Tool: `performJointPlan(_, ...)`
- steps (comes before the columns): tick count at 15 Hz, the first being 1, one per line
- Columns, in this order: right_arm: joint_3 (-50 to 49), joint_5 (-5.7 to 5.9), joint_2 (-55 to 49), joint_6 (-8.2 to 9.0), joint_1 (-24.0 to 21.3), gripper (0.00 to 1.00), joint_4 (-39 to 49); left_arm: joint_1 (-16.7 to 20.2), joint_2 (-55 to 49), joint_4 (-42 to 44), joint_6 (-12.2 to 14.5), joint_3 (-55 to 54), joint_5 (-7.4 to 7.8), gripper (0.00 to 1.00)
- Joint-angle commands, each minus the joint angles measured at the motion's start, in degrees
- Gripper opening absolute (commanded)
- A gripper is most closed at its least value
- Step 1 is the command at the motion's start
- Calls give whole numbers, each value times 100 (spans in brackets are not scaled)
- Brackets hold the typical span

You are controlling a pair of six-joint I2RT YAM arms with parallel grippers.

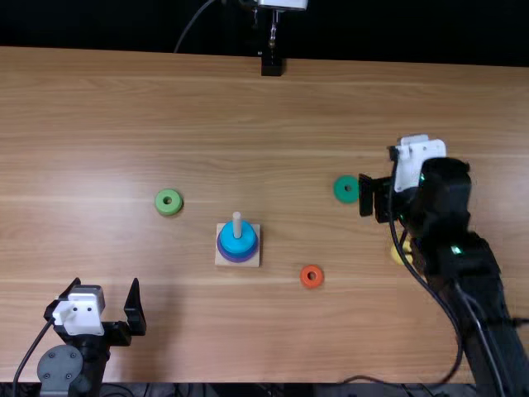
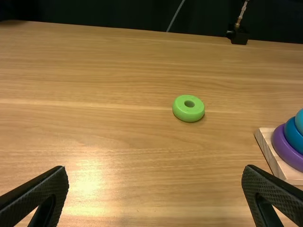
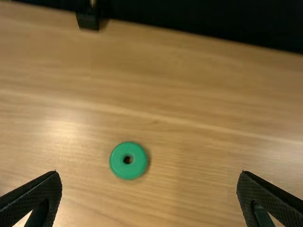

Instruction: Build the Hanoi tower: stack the rings onto the peg from bottom to top in this color order: purple, dark blue, light blue, dark green, light green, yellow, orange.

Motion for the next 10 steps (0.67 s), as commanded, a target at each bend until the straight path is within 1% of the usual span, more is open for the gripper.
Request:
performJointPlan(1,383,55,490,495,103,100,-51,56,-62,-446,65,-633,64,100)
performJointPlan(2,559,55,867,948,112,100,-72,56,-62,-446,65,-633,64,100)
performJointPlan(3,664,34,1201,1360,112,100,-72,56,-62,-446,65,-633,64,100)
performJointPlan(4,796,24,1465,1665,121,100,-72,56,-62,-446,65,-633,64,100)
performJointPlan(5,893,13,1711,1866,129,100,-146,56,-62,-446,65,-633,64,100)
performJointPlan(6,981,24,1957,1929,129,100,-304,56,-62,-446,65,-633,64,100)
performJointPlan(8,1183,34,2476,1866,270,100,-694,56,-62,-446,65,-633,64,100)
performJointPlan(10,1543,66,2827,1845,358,100,-1380,56,-62,-446,65,-633,64,100)
